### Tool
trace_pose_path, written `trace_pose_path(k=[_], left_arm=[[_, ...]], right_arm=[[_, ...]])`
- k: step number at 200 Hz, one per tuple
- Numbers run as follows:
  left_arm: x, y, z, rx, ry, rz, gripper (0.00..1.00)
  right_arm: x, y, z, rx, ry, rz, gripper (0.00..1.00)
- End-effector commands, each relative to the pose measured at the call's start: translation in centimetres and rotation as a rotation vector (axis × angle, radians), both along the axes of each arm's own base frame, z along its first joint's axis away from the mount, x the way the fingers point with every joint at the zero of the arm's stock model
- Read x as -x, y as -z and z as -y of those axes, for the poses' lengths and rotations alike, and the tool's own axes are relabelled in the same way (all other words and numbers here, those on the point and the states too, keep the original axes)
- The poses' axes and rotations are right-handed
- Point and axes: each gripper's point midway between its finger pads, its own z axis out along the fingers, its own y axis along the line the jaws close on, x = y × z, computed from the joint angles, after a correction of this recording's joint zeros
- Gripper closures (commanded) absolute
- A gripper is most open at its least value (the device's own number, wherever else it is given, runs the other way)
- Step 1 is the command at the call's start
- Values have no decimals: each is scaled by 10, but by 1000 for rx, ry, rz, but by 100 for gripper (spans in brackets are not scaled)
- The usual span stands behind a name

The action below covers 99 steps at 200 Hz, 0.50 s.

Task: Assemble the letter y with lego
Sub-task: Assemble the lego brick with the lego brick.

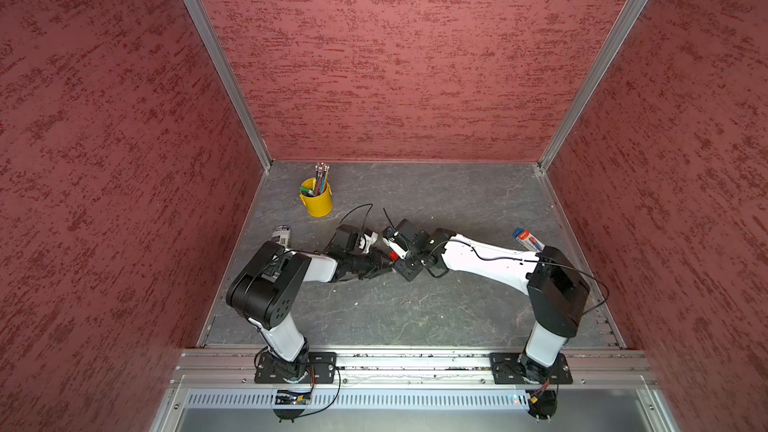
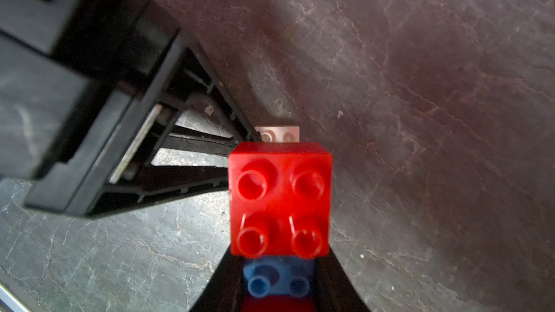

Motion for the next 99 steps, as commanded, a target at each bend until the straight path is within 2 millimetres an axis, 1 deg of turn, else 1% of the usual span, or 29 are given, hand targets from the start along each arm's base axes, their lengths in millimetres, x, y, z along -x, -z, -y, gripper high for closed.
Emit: trace_pose_path(k=[1,39,99], left_arm=[[43,75,-45,-280,-91,-228,64],[44,79,-45,-277,-96,-238,65],[44,78,-45,-275,-99,-239,66]], right_arm=[[4,17,11,81,15,-31,74],[5,21,12,88,12,-38,74],[5,21,11,88,9,-35,74]])
